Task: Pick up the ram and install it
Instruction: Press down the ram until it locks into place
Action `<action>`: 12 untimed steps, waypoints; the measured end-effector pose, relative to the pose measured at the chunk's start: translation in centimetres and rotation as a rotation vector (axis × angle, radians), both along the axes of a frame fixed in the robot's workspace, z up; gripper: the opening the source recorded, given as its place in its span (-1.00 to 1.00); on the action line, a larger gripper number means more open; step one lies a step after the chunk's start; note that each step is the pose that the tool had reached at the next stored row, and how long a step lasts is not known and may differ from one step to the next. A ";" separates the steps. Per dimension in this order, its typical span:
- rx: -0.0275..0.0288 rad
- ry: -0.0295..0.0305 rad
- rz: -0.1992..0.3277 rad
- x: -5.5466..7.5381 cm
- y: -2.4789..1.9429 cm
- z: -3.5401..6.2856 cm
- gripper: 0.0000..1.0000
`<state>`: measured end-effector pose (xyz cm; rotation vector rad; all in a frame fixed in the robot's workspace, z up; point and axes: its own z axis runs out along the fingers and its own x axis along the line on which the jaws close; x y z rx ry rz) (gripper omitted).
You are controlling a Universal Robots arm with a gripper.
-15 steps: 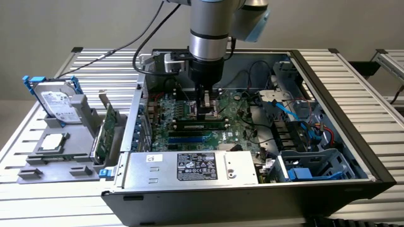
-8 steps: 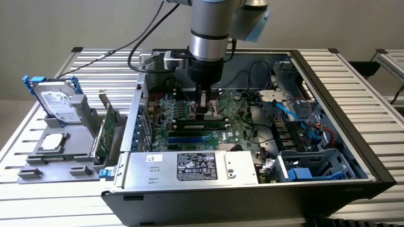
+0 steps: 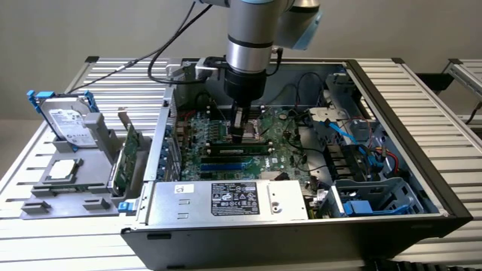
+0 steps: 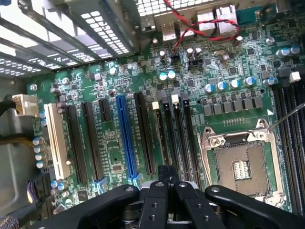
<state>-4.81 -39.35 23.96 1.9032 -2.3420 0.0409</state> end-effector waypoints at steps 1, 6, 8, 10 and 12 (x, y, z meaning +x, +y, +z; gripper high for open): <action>0.0000 0.0000 -0.016 0.0 0.00 0.00 -0.79; 0.0012 -0.0002 -0.091 0.0 0.00 -0.02 -0.79; 0.0023 -0.0010 -0.118 0.0 0.00 -0.03 -0.79; 0.0039 -0.0050 -0.138 0.0 0.00 -0.04 -0.79; 0.0052 -0.0107 -0.156 0.0 0.00 -0.04 -0.79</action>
